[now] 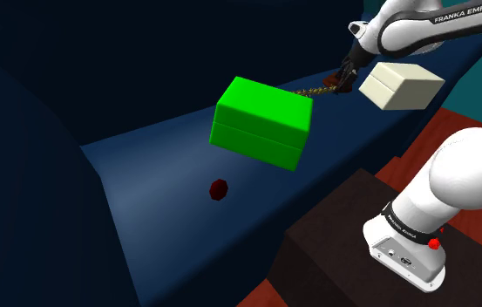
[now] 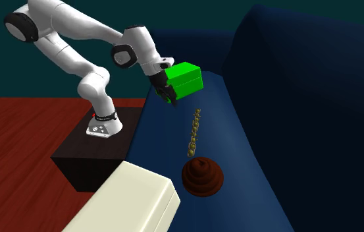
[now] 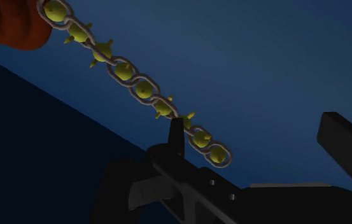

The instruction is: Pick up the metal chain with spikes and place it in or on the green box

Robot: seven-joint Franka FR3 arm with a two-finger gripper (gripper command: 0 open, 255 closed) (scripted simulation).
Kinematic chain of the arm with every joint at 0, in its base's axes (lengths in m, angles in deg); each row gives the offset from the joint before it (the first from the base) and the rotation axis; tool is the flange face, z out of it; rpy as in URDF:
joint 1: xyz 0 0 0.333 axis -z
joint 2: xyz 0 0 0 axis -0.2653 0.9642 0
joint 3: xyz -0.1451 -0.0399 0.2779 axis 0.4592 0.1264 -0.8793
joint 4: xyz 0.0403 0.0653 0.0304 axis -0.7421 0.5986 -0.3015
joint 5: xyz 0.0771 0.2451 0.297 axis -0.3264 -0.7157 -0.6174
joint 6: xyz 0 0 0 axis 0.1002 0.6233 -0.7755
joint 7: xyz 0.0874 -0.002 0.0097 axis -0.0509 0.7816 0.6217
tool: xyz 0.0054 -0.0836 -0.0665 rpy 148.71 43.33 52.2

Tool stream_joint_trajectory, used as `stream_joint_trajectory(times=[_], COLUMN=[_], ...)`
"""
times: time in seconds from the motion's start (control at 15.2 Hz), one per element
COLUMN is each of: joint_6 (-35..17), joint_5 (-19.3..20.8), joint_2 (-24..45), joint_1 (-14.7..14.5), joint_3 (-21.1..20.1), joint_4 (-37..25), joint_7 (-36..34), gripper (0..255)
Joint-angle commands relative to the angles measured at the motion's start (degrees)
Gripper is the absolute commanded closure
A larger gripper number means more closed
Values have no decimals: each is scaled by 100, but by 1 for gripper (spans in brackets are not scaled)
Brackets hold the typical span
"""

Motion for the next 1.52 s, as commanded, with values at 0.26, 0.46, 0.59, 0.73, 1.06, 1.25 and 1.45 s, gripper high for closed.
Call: stream_joint_trajectory(times=[0.26,0.46,0.59,0.73,1.06,1.25,1.45], joint_6=[-1301,-1745,-1886,-2026,-2281,-2282,-2282], joint_5=[-457,-1298,-1667,-1994,-3152,-3145,-3145], joint_2=[1240,1869,2089,2286,2820,2817,2817], joint_1=[-1108,-2255,-2741,-3102,-4396,-4402,-4403], joint_3=[1624,2816,3280,3603,4758,4765,4765], joint_4=[-530,-964,-1079,-1109,-1225,-1225,-1225], joint_7=[2162,3580,4008,4244,5088,5083,5082], gripper=[0,0,0,0,0,0,0])
